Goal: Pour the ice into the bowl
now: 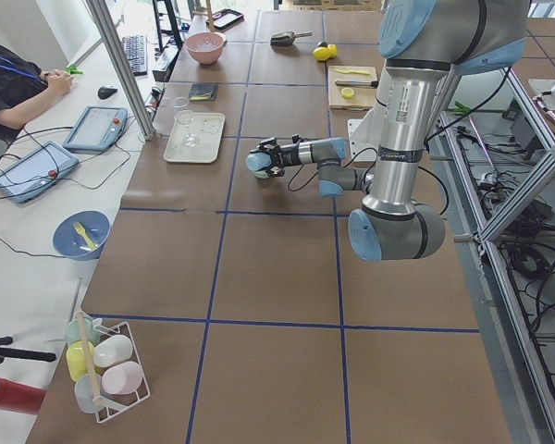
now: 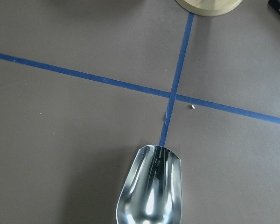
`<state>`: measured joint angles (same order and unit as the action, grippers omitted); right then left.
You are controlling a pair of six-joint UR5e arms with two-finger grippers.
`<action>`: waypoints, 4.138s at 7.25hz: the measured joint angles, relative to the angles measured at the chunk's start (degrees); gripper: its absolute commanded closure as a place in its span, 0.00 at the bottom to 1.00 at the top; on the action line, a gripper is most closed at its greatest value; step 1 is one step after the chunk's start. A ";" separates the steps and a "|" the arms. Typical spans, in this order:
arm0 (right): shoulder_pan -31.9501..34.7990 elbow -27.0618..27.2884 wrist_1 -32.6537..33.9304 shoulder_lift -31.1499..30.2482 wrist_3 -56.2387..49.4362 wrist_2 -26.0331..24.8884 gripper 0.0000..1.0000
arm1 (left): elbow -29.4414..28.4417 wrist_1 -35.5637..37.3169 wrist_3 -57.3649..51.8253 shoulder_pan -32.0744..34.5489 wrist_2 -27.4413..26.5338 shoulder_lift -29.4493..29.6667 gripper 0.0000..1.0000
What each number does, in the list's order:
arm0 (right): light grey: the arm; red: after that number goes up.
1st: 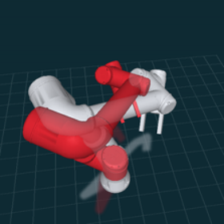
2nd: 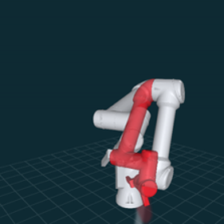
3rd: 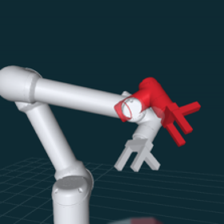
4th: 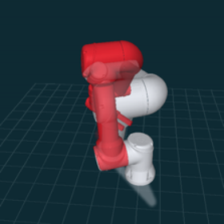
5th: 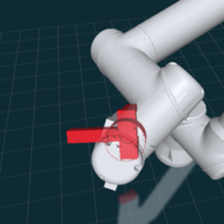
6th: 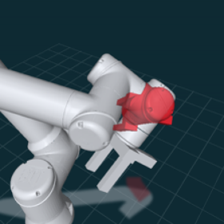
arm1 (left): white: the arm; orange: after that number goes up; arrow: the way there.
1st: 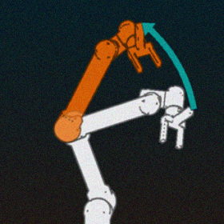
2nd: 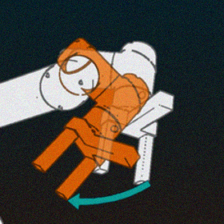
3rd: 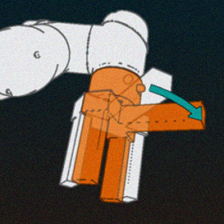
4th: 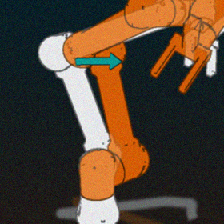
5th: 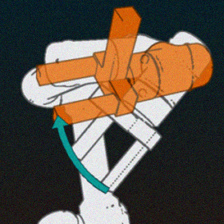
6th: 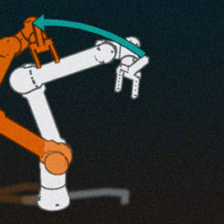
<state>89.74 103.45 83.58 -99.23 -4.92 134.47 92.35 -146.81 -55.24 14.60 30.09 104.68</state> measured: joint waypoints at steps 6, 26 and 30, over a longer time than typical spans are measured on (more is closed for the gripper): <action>-0.01 0.00 0.00 0.00 0.00 0.00 0.00 | 0.34 -0.14 -10.39 -0.05 -2.39 0.96 1.00; 0.00 0.21 -0.09 0.09 -0.03 -0.06 0.00 | 2.64 -25.59 97.27 -2.11 1.74 -7.25 1.00; 0.00 0.22 -0.09 0.07 -0.03 -0.03 0.00 | 1.87 -28.24 107.78 0.90 2.36 -24.18 1.00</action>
<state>89.73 103.67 83.50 -99.16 -4.95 134.44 94.22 -175.05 52.54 15.50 32.45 80.50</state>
